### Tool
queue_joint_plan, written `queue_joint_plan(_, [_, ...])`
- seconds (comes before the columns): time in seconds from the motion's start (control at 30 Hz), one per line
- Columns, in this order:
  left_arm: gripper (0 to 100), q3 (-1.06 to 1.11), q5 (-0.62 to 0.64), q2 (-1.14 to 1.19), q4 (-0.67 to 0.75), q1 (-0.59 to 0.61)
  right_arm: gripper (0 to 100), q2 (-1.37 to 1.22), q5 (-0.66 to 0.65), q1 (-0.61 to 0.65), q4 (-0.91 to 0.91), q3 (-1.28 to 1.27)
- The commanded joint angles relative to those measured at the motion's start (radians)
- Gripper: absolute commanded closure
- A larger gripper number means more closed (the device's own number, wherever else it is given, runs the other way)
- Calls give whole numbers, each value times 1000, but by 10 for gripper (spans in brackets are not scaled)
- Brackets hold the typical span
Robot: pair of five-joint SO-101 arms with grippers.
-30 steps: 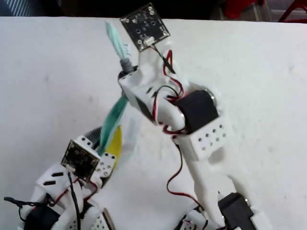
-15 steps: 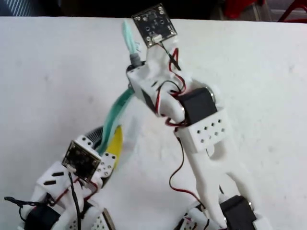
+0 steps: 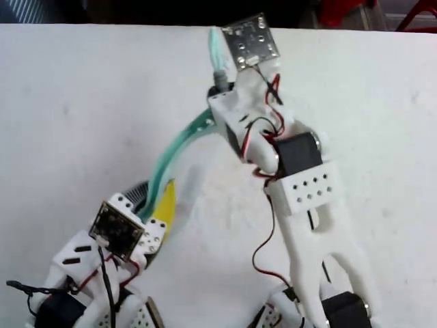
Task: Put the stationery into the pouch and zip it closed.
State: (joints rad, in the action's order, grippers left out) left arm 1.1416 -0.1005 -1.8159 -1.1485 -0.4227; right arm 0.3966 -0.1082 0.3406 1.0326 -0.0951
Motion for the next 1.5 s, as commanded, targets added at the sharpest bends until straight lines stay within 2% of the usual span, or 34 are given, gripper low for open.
queue_joint_plan(0.0, [980,-44,-8,-10,8,-5,980,15,-18,-90,-47,2])
queue_joint_plan(0.2, [980,-48,-8,-10,5,-5,980,10,-31,-179,-150,-55])
queue_joint_plan(0.77, [980,-51,-9,-10,3,-5,980,10,-121,-236,-302,-141])
queue_joint_plan(1.0, [980,-51,-11,-10,6,-5,979,12,-126,-229,-294,-141])
queue_joint_plan(1.1, [980,-49,-9,-10,12,-5,934,33,-124,-200,-205,-124])
queue_joint_plan(1.3, [980,21,-11,-10,180,12,700,225,-124,-67,15,-78])
queue_joint_plan(1.47, [980,137,-72,-7,437,131,700,424,-124,-48,77,-81])
